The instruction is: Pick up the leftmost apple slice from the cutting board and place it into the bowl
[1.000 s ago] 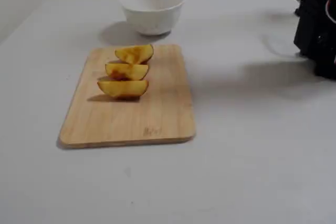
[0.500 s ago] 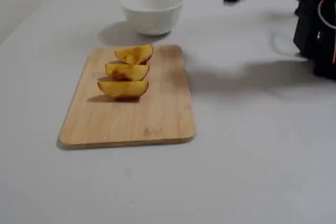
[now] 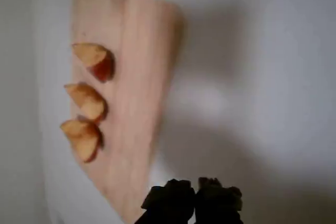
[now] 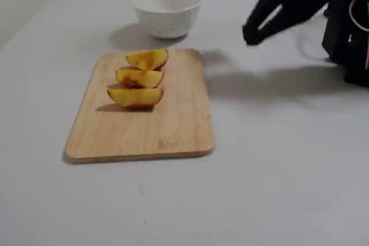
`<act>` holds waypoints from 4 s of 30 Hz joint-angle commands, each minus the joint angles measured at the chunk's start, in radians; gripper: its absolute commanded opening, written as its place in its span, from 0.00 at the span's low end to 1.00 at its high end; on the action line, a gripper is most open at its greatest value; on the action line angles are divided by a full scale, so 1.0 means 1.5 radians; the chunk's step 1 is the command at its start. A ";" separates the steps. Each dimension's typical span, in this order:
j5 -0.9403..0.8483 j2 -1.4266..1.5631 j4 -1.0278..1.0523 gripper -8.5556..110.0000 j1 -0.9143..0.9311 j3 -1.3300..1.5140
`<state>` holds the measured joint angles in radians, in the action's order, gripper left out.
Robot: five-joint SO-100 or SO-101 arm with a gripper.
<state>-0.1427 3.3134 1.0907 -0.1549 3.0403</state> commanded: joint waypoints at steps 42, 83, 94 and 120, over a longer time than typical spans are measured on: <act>0.009 0.007 -0.062 0.07 0.002 -0.013; 0.015 0.007 0.069 0.07 -0.018 -0.089; 0.025 0.007 0.066 0.07 -0.018 -0.017; 0.030 0.007 0.065 0.07 -0.018 -0.016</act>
<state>-0.1028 3.3134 1.1965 -0.1779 3.0204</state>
